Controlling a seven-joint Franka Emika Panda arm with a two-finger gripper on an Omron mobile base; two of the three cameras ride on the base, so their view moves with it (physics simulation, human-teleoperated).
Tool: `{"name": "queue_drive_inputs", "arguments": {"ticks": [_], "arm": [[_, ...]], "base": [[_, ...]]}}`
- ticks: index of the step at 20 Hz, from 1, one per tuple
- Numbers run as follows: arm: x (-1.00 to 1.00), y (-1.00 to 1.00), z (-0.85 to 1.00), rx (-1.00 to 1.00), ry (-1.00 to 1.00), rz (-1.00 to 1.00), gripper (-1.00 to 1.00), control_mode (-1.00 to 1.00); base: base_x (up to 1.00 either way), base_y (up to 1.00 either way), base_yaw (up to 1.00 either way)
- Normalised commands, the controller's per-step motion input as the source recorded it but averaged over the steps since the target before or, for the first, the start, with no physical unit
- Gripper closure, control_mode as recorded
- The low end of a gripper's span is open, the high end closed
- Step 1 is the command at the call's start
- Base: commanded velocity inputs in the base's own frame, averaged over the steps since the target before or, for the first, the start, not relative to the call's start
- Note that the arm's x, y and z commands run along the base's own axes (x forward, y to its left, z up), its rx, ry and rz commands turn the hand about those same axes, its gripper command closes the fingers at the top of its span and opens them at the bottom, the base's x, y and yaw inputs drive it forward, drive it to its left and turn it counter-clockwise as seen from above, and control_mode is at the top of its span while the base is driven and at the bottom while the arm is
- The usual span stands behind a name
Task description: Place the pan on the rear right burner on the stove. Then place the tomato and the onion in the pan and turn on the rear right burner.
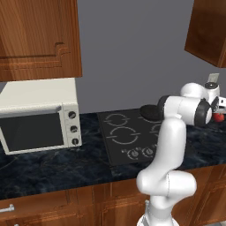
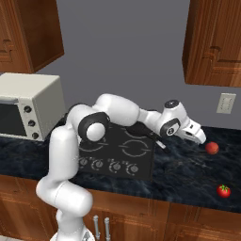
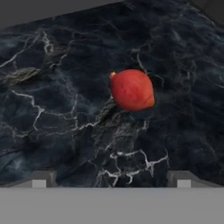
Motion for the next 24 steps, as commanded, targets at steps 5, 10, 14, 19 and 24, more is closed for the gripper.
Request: {"name": "queue_drive_inputs", "arguments": {"ticks": [5, 10, 14, 19, 24], "arm": [[0.00, -0.45, 0.00, 0.10, 0.00, 0.00, -1.00, -1.00], [0.00, -0.46, -0.01, 0.05, -0.03, 0.00, -1.00, -1.00], [0.00, -0.37, -0.08, 0.00, -0.09, 0.00, -1.00, -1.00], [0.00, -0.15, -0.15, 0.00, -0.12, 0.00, -1.00, -1.00], [0.00, -0.07, -0.13, 0.00, -0.11, 0.00, -1.00, -1.00]], "base": [[0.00, 0.00, 0.00], [0.00, 0.00, 0.00], [0.00, 0.00, 0.00], [0.00, 0.00, 0.00], [0.00, 0.00, 0.00]]}}
